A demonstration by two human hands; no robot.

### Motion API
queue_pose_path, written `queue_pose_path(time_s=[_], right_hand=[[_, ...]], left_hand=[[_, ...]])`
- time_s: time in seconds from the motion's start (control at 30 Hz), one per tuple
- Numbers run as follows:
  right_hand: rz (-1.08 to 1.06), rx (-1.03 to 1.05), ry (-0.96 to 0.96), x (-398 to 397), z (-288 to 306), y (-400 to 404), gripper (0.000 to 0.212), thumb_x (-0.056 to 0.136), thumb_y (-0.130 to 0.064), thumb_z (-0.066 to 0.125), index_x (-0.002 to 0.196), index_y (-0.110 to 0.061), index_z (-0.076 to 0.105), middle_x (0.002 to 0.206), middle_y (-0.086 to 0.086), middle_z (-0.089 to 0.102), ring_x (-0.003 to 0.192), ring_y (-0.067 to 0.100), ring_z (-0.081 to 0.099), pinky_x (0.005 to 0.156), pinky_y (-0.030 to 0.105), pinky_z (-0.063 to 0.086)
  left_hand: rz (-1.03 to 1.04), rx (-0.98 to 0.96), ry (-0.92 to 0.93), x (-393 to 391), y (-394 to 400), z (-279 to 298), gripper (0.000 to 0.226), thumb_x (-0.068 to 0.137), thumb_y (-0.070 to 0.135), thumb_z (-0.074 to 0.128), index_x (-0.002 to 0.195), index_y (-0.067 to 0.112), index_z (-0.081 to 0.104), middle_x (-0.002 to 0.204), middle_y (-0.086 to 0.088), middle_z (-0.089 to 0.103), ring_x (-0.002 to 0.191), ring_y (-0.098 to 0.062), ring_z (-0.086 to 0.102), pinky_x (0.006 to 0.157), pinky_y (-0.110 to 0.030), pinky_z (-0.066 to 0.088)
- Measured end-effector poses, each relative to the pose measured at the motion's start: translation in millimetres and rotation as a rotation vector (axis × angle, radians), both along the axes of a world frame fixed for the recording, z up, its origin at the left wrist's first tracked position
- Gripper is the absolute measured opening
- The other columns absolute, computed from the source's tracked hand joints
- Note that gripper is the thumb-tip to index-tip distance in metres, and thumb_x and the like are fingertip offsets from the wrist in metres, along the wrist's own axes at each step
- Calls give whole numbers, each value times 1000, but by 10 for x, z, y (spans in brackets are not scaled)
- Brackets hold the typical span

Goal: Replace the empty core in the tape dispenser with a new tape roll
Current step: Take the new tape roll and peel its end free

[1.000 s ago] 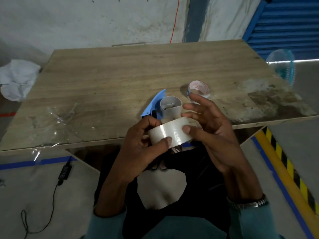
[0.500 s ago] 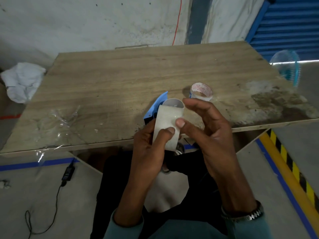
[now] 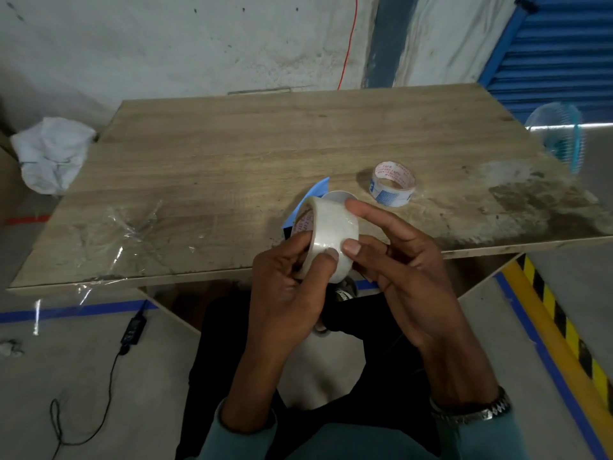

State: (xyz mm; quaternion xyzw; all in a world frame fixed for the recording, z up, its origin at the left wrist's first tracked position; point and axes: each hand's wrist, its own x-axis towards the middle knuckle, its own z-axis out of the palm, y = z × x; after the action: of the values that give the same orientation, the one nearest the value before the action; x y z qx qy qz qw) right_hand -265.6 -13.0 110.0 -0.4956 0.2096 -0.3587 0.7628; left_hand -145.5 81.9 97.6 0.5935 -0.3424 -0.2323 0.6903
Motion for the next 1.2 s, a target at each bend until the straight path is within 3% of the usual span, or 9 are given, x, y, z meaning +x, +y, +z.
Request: queue_pose_path(time_s=[0.1,0.27,0.37,0.5,0.63,0.73,0.9,1.03,1.2], right_hand=[[23,-11,-19,-1,19,-5,55,83,-8,79,137,-15,71,143,27,65,112,32,75,96,39,61],[50,-50,0,-29,24,-11,58,83,-7,80,140,-16,69,146,31,60,117,40,72,97,41,60],[37,-41,-10,-42,21,-21,59,82,-4,79,140,-12,68,144,27,64,122,43,71,94,41,62],[29,-47,-15,-63,41,-24,61,81,0,77,140,-7,66,140,23,69,119,40,73,92,40,63],[20,-47,-15,-58,42,-12,62,78,-1,80,138,-8,68,146,21,65,120,40,73,93,42,64],[14,-70,3,-51,52,5,61,78,-5,83,137,-12,70,147,22,64,121,41,72,95,47,63],[-2,-43,16,-26,84,45,59,75,-8,85,133,-16,74,143,24,65,118,40,74,91,44,64],[-17,-35,27,-11,85,51,55,78,-4,80,132,-17,74,130,22,75,115,36,76,91,42,65],[-50,-7,7,-33,116,26,55,79,1,76,132,-11,71,114,10,83,106,27,80,87,35,65]], left_hand=[[46,-16,-51,-15,3,4,28,88,30,66,94,6,81,83,-6,82,77,-16,78,70,-25,59],[63,-11,-64,-3,9,12,30,90,32,67,91,5,80,80,-7,81,73,-11,75,67,-23,57],[-23,-31,0,4,41,36,26,93,29,66,103,11,81,90,-7,82,85,-19,79,75,-27,59],[-60,-34,-6,28,58,24,28,91,29,64,104,9,80,89,-14,80,85,-37,76,74,-38,60],[-29,-48,-26,34,60,39,21,88,29,65,96,18,81,86,-14,80,79,-17,77,72,-30,59],[24,-95,-21,15,52,62,16,87,29,65,91,26,80,83,-13,78,76,-12,74,69,-26,58],[115,-96,5,-15,18,62,14,86,33,66,87,27,79,77,8,80,75,-6,76,69,-22,59],[79,-73,21,-2,25,65,16,90,35,66,89,31,81,82,3,81,80,-10,78,73,-26,60],[-57,-94,-3,24,52,79,21,92,28,61,103,25,79,91,-1,82,89,-6,77,77,-20,58]])
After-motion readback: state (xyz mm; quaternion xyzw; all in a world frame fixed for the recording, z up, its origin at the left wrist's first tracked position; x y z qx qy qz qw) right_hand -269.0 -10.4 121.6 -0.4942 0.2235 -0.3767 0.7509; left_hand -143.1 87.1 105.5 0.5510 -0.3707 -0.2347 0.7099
